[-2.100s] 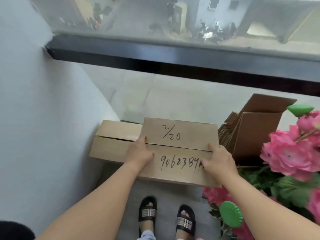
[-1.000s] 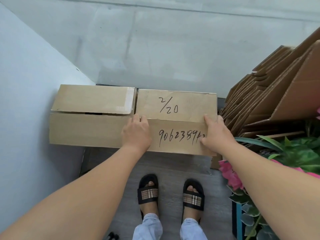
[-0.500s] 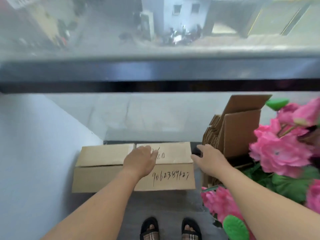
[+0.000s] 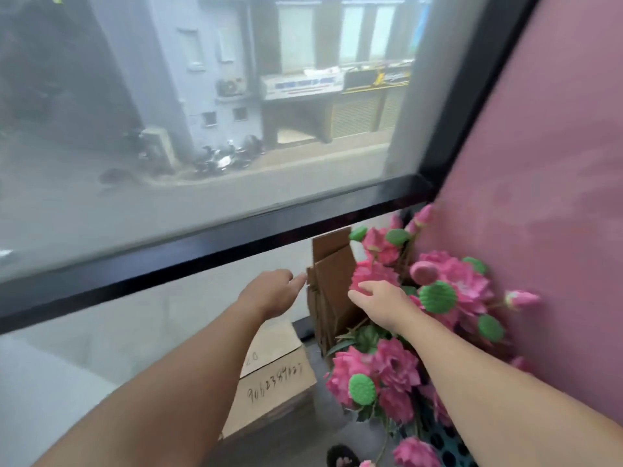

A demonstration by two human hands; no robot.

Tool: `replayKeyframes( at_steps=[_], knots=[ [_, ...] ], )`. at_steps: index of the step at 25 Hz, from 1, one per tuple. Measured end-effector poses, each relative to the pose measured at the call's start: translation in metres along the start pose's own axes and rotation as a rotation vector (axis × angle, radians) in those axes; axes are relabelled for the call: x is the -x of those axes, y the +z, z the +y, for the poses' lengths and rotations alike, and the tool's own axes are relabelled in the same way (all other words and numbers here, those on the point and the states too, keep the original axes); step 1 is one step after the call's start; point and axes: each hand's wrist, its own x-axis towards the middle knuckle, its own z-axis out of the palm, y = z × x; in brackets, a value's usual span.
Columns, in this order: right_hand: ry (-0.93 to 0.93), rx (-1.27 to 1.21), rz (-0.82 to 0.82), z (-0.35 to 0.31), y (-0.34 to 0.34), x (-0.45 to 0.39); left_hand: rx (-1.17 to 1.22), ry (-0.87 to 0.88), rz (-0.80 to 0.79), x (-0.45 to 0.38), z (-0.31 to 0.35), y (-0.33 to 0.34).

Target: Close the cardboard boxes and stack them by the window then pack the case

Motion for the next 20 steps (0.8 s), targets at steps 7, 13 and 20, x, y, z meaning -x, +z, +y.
replayKeyframes(
  at_steps=[7, 13, 20],
  knots=[
    [0.331, -0.161, 0.276, 0.107, -0.043, 0.154, -0.166, 0.409, -0.259, 0.023, 0.143, 0.041],
    [0.629, -0.299, 0.443, 0.231, -0.064, 0.311, -0.146, 0.572, -0.509, 0.096, 0.310, 0.131],
    [0.900, -0.468, 0.612, 0.386, -0.050, 0.494, -0.562, 0.965, -0.636, 0.227, 0.483, 0.266]
  ],
)
